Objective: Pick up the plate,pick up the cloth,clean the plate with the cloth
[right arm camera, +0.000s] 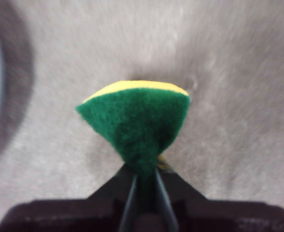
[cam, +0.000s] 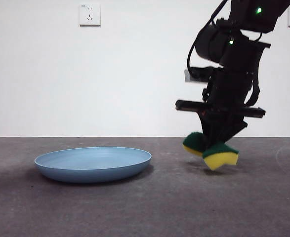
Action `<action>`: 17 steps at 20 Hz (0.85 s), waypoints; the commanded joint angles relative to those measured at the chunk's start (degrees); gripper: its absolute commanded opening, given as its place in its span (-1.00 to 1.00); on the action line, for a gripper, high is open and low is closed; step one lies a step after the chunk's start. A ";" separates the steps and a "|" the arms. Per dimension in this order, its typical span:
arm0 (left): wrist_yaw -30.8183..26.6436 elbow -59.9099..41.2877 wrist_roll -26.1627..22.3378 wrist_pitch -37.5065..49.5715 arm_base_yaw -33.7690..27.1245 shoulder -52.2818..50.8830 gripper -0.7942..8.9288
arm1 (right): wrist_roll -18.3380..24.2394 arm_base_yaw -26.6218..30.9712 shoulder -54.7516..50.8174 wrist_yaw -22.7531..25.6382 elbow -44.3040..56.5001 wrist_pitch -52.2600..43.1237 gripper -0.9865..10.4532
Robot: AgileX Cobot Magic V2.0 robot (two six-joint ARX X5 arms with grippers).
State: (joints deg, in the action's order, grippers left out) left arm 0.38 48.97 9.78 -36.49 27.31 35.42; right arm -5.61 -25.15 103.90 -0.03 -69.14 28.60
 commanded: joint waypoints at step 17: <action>-0.15 -0.74 1.18 -5.64 0.52 -1.25 -0.06 | 0.07 -0.04 1.62 -0.02 0.55 0.31 0.29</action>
State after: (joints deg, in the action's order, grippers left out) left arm 0.21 48.88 10.59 -42.37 27.68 34.30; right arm -5.56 -25.15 105.25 -0.03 -69.14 28.91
